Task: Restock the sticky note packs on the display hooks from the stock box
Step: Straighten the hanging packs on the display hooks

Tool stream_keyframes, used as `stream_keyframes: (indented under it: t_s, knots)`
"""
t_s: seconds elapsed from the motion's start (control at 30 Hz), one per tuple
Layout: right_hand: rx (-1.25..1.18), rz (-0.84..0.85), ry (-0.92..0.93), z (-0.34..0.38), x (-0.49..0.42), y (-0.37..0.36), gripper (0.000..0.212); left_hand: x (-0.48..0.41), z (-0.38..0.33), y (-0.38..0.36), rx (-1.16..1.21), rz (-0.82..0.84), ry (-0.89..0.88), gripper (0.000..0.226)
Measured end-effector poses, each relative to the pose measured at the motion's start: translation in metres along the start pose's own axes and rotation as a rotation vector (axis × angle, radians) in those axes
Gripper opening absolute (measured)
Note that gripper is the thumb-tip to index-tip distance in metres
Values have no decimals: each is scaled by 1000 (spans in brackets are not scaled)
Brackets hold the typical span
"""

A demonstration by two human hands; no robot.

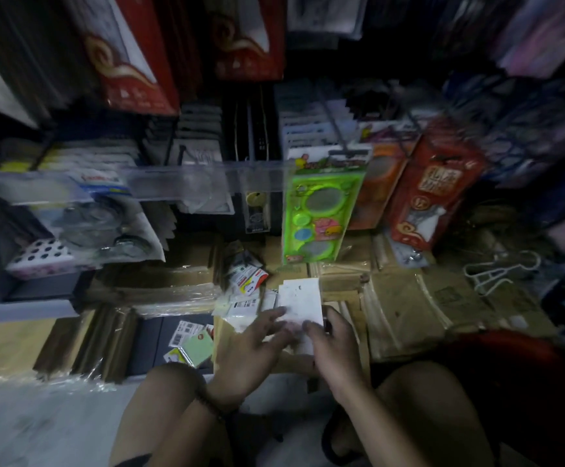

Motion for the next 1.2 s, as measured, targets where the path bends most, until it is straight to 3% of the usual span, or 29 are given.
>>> stream_keyframes:
  t_s: [0.13, 0.3, 0.43, 0.53, 0.7, 0.9, 1.2]
  knots:
    - [154, 63, 238, 60, 35, 6, 30, 45, -19, -32, 279, 137, -26, 55]
    - [396, 81, 475, 130, 71, 18, 53, 82, -57, -33, 378, 143, -139, 36]
    - [504, -4, 631, 177, 84, 36, 50, 107, -87, -24, 420, 164, -195, 35]
    - [341, -33, 624, 205, 80, 54, 34, 129, -113, -13, 397, 158, -236, 36]
    - [159, 58, 567, 250, 77, 66, 44, 169, -169, 6, 294, 122, -360, 36]
    - [62, -42, 678, 347, 74, 98, 42, 230, -262, 14, 172, 193, -517, 40]
    - [-96, -106, 890, 496, 80, 118, 38, 325, -406, 35, -3, 45, -812, 34]
Point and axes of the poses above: each hand's wrist, its own x-axis away from the middle knuckle, its own y-axis out of the back of the hand, z = x × y, the point moved 10 cm from there along -x, towards the middle knuckle, and after that the axes turned 12 degrees about y, right-handed, at the moved point
